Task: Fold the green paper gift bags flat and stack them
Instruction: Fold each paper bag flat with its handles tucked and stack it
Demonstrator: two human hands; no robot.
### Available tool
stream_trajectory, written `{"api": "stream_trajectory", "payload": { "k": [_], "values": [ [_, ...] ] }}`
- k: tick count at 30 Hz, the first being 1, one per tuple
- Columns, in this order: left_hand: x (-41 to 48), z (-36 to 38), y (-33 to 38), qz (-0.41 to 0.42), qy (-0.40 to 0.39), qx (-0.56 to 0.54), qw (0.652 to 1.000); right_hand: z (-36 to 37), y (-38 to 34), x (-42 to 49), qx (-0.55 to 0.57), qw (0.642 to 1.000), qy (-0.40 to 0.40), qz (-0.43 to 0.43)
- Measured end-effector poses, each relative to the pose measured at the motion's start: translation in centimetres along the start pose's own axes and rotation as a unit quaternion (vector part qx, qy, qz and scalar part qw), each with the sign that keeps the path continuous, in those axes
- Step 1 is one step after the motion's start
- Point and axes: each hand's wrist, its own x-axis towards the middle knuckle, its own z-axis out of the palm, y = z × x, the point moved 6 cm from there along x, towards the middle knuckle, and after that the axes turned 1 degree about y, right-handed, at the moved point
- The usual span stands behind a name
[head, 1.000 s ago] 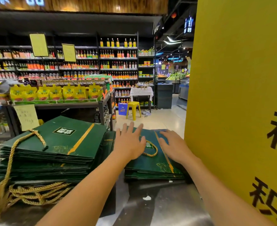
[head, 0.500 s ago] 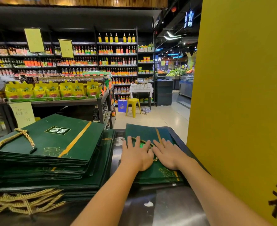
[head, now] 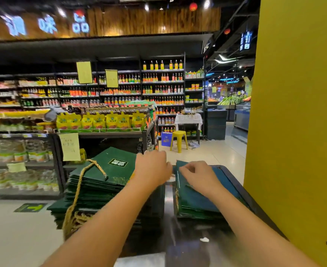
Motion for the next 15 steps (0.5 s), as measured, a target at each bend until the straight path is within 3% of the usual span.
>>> {"api": "stream_trajectory", "payload": {
  "k": [4, 10, 15],
  "values": [
    [-2.4, -3.3, -9.5, -0.092, 0.023, 0.001, 0.996, 3.4, -4.1, -1.7, 0.167, 0.977, -0.087, 0.095],
    [-7.8, -4.5, -20.5, -0.242, 0.061, -0.069, 0.966, 6.5, -6.3, -2.8, 0.197, 0.959, -0.138, 0.153],
    [-9.7, -2.4, -22.7, -0.294, 0.033, -0.194, 0.935, 8.0, -6.4, -3.0, 0.212, 0.958, -0.114, 0.155]
  ]
}}
